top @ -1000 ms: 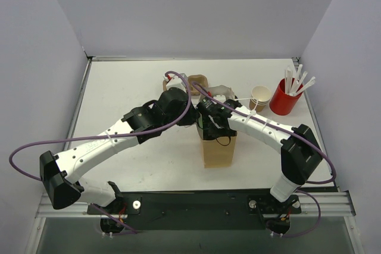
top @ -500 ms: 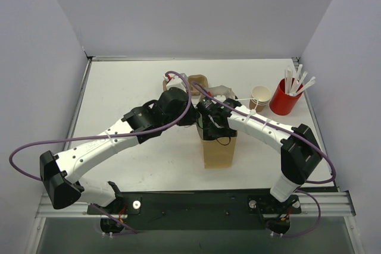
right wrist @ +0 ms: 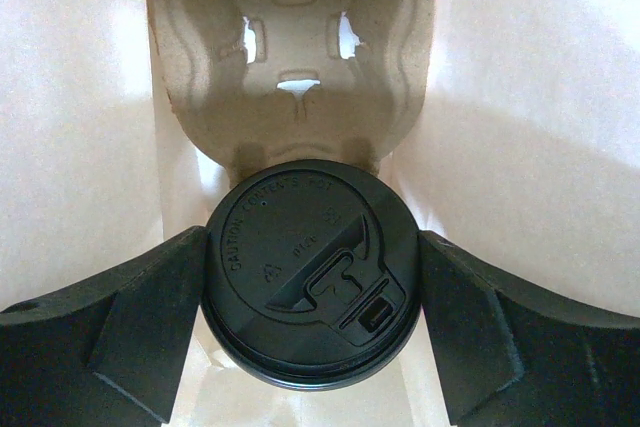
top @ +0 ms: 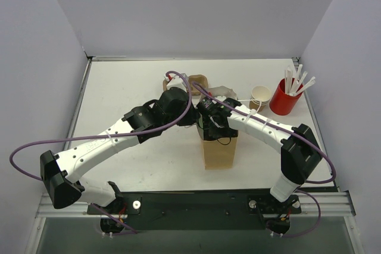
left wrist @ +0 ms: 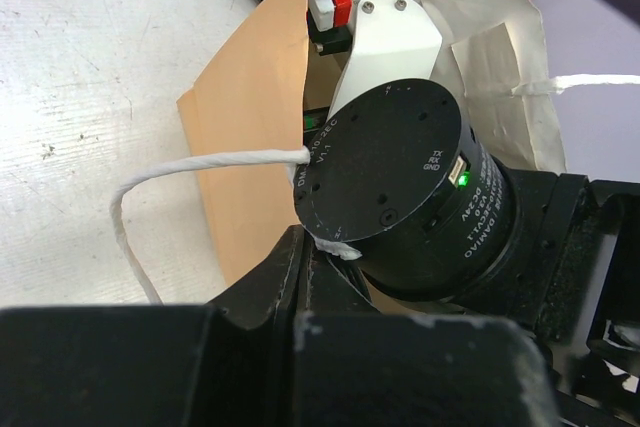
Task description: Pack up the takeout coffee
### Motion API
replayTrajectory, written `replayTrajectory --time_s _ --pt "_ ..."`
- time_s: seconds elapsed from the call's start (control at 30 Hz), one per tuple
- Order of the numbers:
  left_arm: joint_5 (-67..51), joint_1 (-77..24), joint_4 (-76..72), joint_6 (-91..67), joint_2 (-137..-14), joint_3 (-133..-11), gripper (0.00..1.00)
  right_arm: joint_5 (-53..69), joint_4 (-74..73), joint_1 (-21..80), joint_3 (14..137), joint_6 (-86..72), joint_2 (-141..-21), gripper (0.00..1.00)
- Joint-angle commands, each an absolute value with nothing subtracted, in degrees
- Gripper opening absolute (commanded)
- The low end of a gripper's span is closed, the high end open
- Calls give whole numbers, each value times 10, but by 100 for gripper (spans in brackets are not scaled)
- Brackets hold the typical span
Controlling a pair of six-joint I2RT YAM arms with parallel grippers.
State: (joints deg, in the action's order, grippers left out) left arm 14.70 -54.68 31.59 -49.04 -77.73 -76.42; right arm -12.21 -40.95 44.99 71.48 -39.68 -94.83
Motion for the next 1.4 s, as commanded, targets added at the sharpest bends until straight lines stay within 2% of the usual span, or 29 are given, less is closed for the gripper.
replayTrajectory --time_s 0.0,0.33,1.37 --pt "135 -554 301 -486 -773 -804 0 -113 -501 451 712 -402 -957 78" --pt "137 -555 304 -484 -777 -809 0 -115 -507 451 727 -401 -952 84" --pt "138 -555 304 -482 -780 -809 0 -116 -520 451 750 -402 -926 88"
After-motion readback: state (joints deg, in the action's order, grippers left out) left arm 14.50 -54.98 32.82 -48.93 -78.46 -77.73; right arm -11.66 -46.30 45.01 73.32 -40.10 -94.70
